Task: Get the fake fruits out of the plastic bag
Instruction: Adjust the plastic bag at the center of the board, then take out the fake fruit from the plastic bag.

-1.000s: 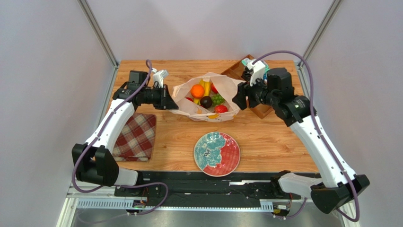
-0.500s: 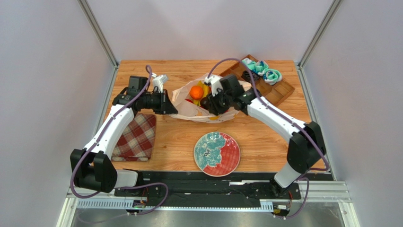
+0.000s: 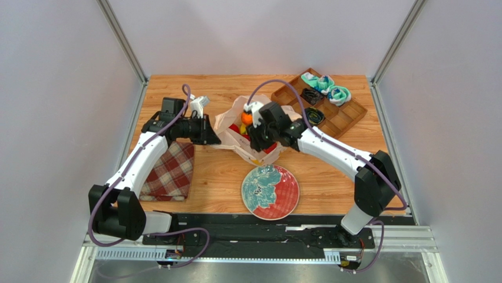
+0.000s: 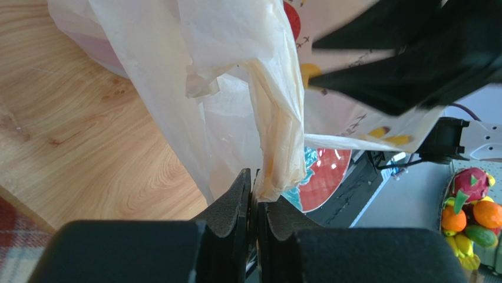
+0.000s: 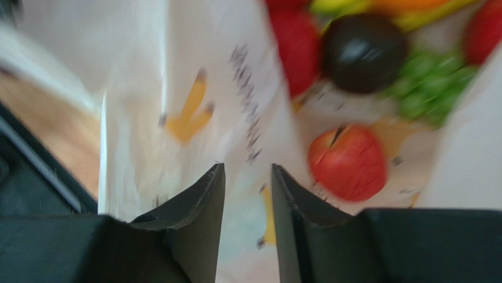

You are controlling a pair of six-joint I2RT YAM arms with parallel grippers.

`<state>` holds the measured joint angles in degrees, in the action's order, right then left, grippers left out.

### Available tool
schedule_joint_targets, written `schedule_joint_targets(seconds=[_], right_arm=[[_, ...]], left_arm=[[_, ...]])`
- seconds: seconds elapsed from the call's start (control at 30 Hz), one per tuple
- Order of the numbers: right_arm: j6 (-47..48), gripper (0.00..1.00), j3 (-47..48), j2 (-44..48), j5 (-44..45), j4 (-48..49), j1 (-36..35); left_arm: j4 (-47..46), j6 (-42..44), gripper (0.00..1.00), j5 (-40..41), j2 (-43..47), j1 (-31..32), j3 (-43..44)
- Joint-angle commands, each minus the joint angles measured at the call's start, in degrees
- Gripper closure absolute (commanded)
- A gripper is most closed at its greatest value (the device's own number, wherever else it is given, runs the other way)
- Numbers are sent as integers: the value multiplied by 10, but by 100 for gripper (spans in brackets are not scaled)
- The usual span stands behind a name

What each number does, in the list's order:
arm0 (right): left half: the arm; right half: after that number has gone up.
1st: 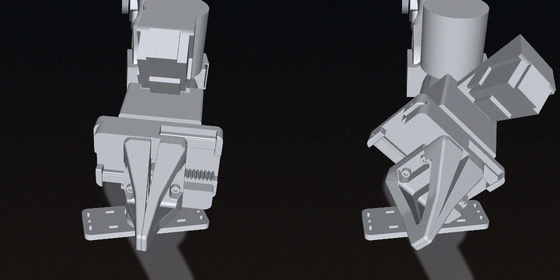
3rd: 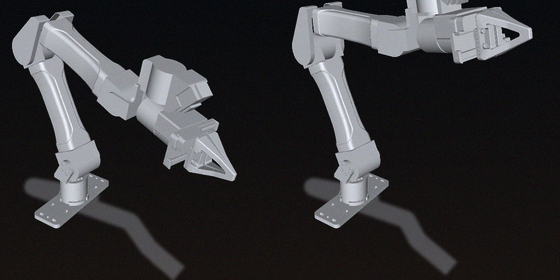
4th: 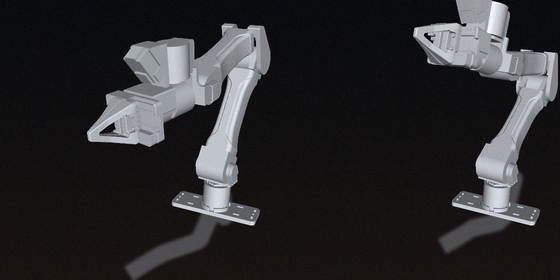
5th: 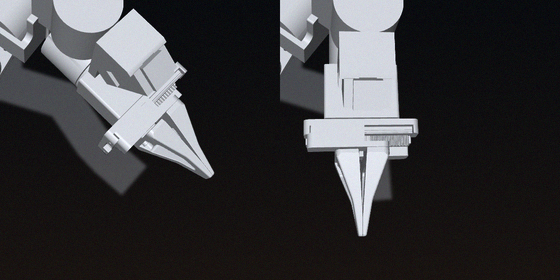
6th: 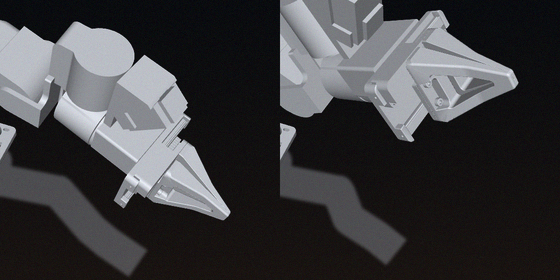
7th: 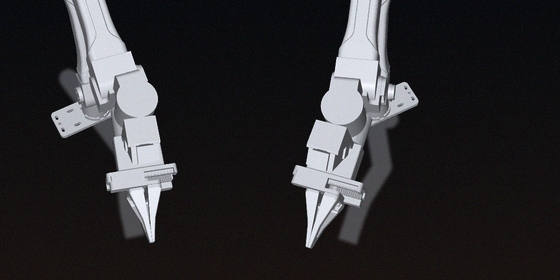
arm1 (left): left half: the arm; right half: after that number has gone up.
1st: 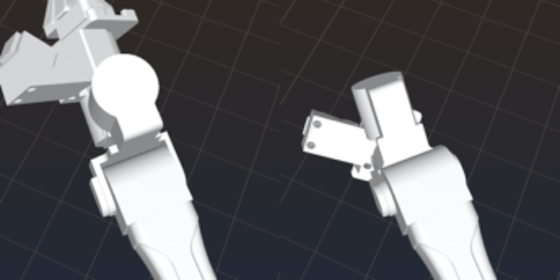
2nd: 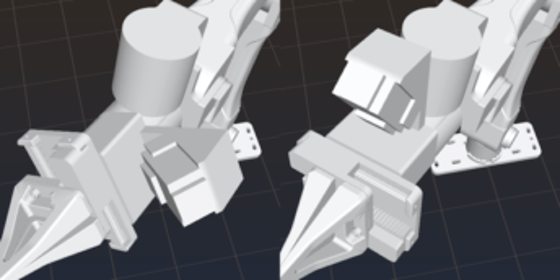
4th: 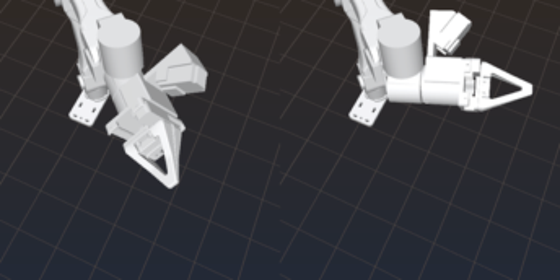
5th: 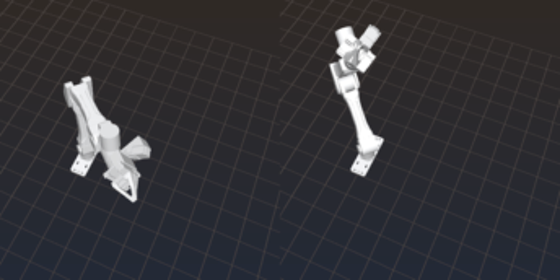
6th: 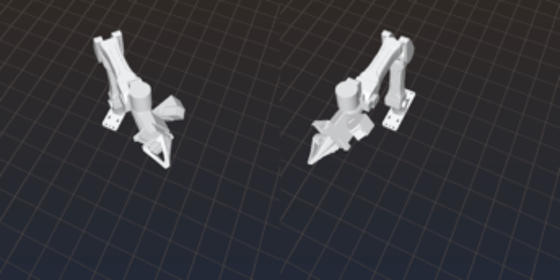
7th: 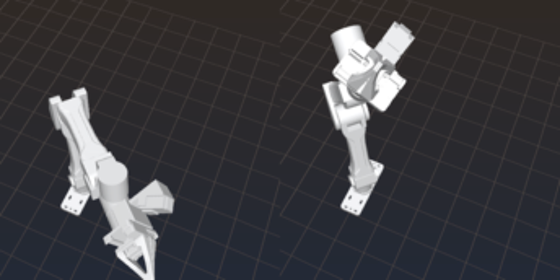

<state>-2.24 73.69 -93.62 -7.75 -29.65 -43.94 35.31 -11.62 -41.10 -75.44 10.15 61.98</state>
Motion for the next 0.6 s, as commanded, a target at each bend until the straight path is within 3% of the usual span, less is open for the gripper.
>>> schedule_joint_targets(seconds=[0.0,0.1,0.13,0.23,0.47,0.57], right_arm=[[-43,47,79,-47,53,34,23],[-82,32,93,-72,72,34,24],[-104,30,93,-75,72,35,23],[-130,26,95,-89,74,40,17],[-169,26,134,-130,189,21,8],[-196,25,147,-142,178,-1,6]], left_arm=[[7,-5,87,8,29,3,-12],[33,-5,93,30,57,3,-28],[41,-9,99,37,68,3,-34],[61,-18,100,45,111,3,-65],[47,-81,100,28,168,-4,-139],[42,-81,100,17,156,-4,-142]])
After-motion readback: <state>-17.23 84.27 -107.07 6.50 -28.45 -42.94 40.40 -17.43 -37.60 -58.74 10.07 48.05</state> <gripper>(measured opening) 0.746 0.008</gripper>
